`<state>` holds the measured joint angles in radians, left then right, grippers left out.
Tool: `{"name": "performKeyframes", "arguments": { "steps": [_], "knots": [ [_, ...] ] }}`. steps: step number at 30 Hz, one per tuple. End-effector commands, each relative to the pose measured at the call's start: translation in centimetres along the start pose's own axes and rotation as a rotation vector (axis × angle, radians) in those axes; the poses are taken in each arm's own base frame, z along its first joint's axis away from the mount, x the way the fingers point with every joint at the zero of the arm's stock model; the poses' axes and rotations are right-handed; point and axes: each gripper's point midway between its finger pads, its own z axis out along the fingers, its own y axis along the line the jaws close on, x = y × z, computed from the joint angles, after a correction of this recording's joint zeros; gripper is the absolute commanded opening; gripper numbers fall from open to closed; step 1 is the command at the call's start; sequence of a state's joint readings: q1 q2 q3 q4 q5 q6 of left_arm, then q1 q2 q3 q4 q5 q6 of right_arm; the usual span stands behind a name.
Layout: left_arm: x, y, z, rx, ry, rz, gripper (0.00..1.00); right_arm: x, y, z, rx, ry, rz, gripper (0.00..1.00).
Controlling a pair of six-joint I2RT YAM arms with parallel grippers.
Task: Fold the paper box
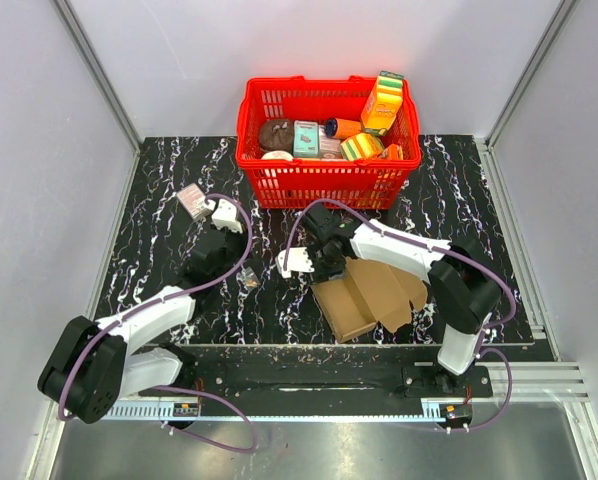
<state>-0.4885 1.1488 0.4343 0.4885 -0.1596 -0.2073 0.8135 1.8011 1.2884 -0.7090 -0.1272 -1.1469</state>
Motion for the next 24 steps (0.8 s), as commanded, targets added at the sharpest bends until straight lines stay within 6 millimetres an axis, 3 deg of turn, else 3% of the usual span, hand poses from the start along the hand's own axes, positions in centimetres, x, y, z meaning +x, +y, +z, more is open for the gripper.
{"name": "performKeyframes", "arguments": {
  "steps": [1,8,16,18,20,24],
  "knots": [
    [-2.4,0.2,-0.2,-0.008,-0.090,-0.019,0.00,-1.7,-2.1,-1.6,0.028,-0.026,-0.239,0.63],
    [-2.4,0.2,-0.2,-0.009,-0.090,-0.021,0.00,-3.4,-4.2,-5.5,0.136,-0.070,-0.229,0.65],
    [-2.6,0.2,-0.3,-0.008,-0.095,-0.022,0.00,-3.7,-3.9,-5.8,0.180,-0.120,-0.057,0.66],
    [-2.4,0.2,-0.3,-0.008,-0.092,-0.021,0.00,-4.9,-5.6,-7.5,0.285,-0.192,0.008,0.70],
    [-2.6,0.2,-0.3,-0.005,-0.094,-0.022,0.00,-5.8,-6.1,-9.0,0.332,-0.269,0.083,0.70],
    [-2.5,0.1,-0.2,-0.002,-0.090,-0.021,0.00,-5.3,-5.8,-9.1,0.331,-0.253,0.163,0.72]
  ]
}}
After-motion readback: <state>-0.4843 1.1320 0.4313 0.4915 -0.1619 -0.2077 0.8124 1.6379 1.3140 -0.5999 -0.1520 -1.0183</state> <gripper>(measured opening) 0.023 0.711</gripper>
